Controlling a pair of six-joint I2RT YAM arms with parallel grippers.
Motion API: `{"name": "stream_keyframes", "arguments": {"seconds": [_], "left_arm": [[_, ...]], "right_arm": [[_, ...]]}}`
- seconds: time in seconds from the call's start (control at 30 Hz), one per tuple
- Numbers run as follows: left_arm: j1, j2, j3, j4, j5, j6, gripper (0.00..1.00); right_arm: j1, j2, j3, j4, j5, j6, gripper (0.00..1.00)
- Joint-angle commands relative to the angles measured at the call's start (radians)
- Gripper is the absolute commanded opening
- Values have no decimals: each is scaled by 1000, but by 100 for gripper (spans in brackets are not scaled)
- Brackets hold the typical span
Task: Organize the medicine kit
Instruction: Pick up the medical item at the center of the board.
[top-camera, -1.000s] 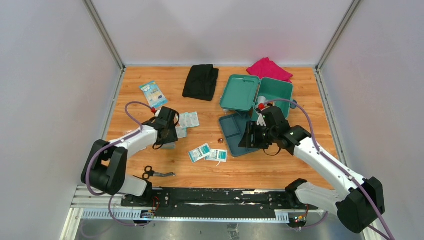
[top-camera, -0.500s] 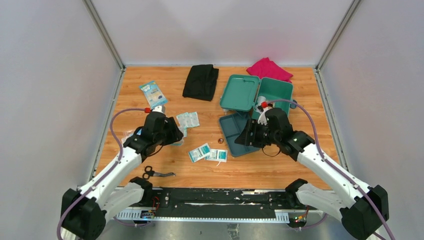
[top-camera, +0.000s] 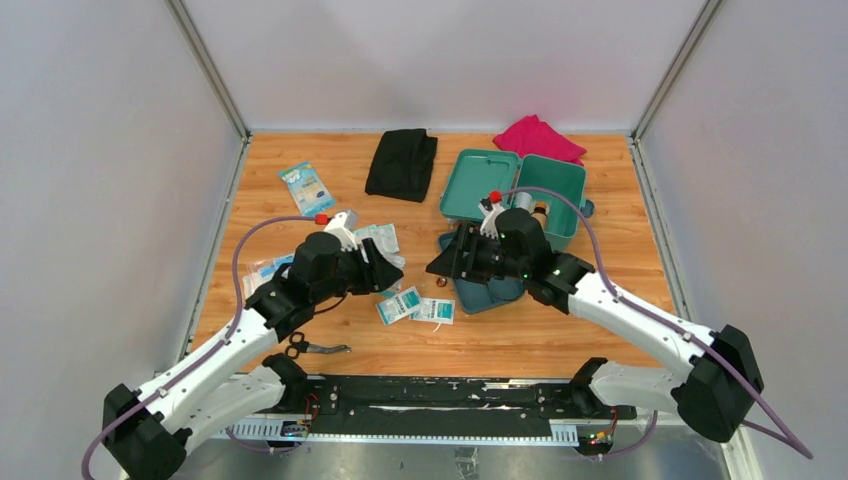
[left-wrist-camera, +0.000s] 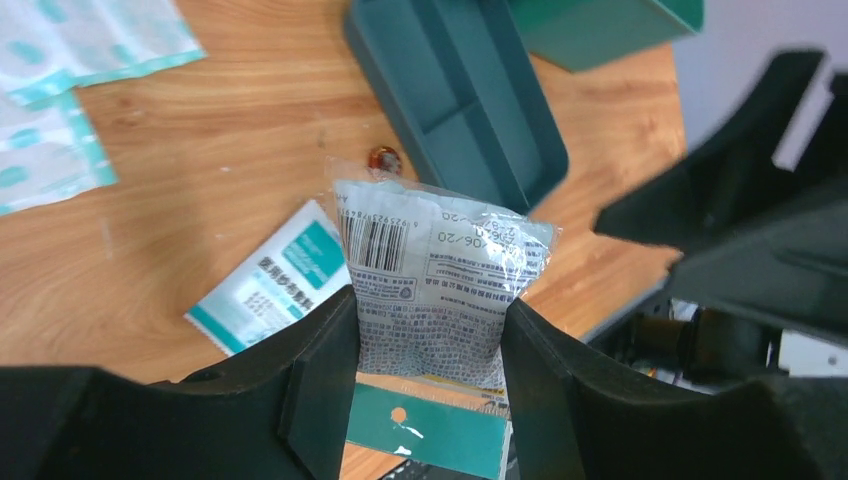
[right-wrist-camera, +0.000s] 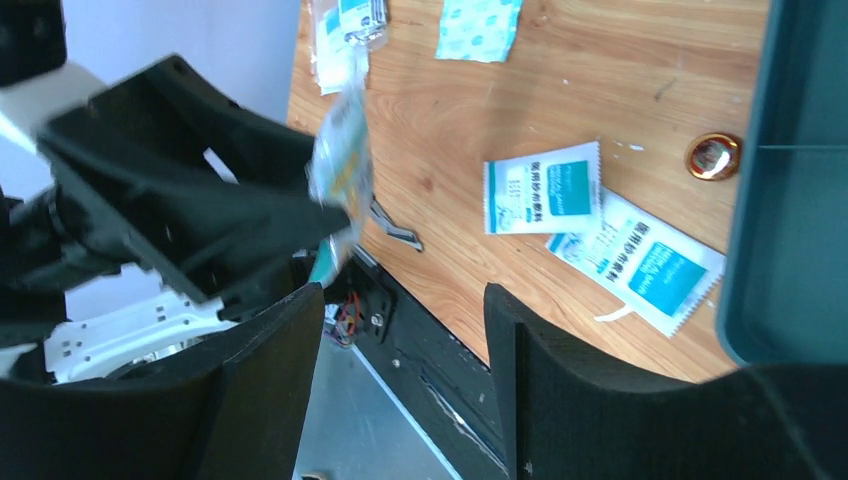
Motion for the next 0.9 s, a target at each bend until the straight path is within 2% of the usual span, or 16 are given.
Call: {"name": "stream_keyframes", "arguments": {"seconds": [0.0,0.3,0.53,0.7,0.87], "left_arm": [[-102,8,55,32,-28,96,56],[-209,57,72,57,-78,135,55],[-236,90,71,78,-71,151,54],[-239,86,73,79,-79,154,54],[-239,87,69,75,-88,156,54]], "right_arm": [[42,58,65,53,15,71,64],[64,139,81,62,9,110,62],[64,158,77,63,7,111,59],[65,196,68,88,-31,139,48],[66,215,53,138,-65,171,28]]}}
